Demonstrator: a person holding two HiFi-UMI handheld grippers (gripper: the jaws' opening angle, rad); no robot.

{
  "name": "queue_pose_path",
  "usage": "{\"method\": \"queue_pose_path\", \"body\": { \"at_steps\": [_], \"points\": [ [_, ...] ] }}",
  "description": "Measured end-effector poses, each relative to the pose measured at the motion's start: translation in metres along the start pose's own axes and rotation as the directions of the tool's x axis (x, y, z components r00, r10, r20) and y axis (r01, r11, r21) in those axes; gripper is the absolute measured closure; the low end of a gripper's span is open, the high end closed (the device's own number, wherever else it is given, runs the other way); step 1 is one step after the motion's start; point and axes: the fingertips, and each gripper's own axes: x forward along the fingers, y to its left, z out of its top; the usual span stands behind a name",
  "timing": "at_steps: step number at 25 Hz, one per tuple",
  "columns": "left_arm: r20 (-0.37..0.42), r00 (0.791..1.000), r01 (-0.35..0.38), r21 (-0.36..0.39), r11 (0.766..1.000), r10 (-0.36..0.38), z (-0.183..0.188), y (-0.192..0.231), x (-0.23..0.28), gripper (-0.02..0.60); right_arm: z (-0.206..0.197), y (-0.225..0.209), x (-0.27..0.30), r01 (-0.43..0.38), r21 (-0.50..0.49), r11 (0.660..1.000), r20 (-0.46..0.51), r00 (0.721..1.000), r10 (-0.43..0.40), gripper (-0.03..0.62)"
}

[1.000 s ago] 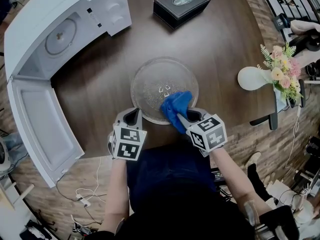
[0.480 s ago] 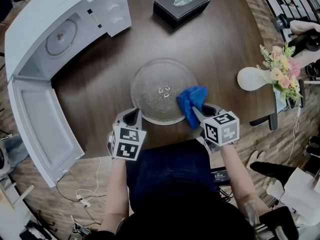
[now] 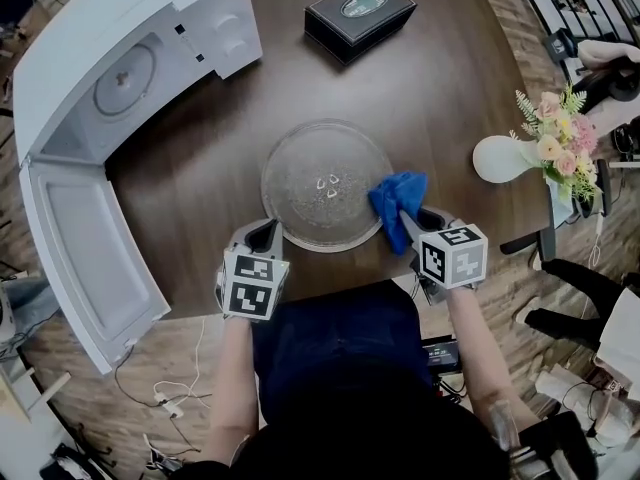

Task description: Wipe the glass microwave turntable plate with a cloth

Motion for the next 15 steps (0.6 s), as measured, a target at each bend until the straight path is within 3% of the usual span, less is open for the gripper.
{"method": "queue_pose_path", "body": {
  "at_steps": [8,15],
  "points": [
    [0.023,1.0,0.014,-0.053,0.998,-0.013,0.002,0.001,-0.001,0.578,0.001,-0.017,-0.005,0.039,0.053,0.998,0.028,0.999,-0.041,0.542],
    [0.043,0.999,0.025,-0.09,0.996,-0.022,0.0,-0.001,-0.003,0.578,0.01,-0.018,-0.013,0.024,0.071,0.997,0.081,0.996,-0.03,0.542]
  ]
}}
